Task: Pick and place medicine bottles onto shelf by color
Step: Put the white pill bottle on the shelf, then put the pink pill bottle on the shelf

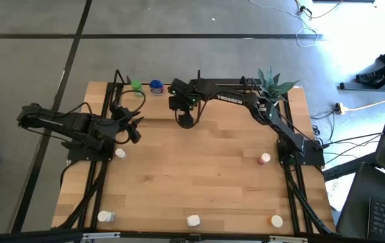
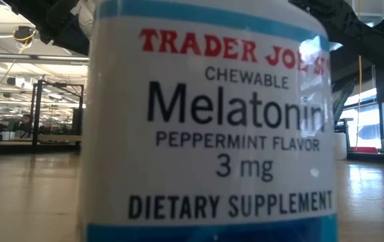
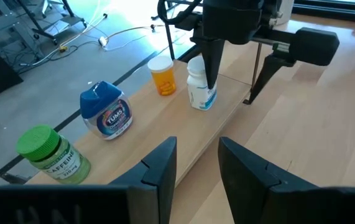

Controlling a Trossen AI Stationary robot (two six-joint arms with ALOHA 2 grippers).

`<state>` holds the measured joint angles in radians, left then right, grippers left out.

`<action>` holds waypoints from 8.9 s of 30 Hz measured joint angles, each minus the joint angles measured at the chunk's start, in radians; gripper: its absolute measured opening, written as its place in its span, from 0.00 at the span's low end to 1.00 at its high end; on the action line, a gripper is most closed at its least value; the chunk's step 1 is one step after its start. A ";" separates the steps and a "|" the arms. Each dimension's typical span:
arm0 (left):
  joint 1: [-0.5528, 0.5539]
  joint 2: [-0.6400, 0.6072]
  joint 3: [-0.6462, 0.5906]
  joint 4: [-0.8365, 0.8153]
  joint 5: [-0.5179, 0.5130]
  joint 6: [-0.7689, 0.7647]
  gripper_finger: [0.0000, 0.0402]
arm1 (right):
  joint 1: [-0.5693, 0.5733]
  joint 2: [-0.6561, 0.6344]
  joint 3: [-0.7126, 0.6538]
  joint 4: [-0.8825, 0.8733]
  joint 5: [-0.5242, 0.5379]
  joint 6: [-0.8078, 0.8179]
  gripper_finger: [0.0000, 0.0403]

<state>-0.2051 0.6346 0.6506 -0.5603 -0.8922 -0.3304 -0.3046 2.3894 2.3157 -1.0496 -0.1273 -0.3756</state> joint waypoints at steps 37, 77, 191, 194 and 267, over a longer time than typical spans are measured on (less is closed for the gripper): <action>0.000 0.000 0.000 0.000 0.000 0.000 0.28 | 0.000 -0.004 0.023 0.014 0.056 -0.021 0.73; 0.000 0.000 0.000 0.000 0.002 0.000 0.28 | 0.225 -0.472 0.041 -0.368 0.055 0.398 0.73; 0.000 0.000 0.000 -0.007 0.116 0.019 0.28 | 0.348 -1.011 -1.571 -0.104 -0.077 1.417 0.70; 0.000 0.000 0.000 -0.007 0.196 0.062 0.28 | 0.348 -1.011 -1.571 -0.090 -0.067 1.417 0.66; 0.000 0.000 0.000 -0.009 0.468 0.235 0.28 | 0.191 -0.081 -0.265 -0.228 0.042 0.356 0.44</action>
<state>-0.2050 0.6346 0.6506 -0.5690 -0.4244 -0.0952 -0.1139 2.3086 2.0510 -1.2774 -0.0857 -0.0198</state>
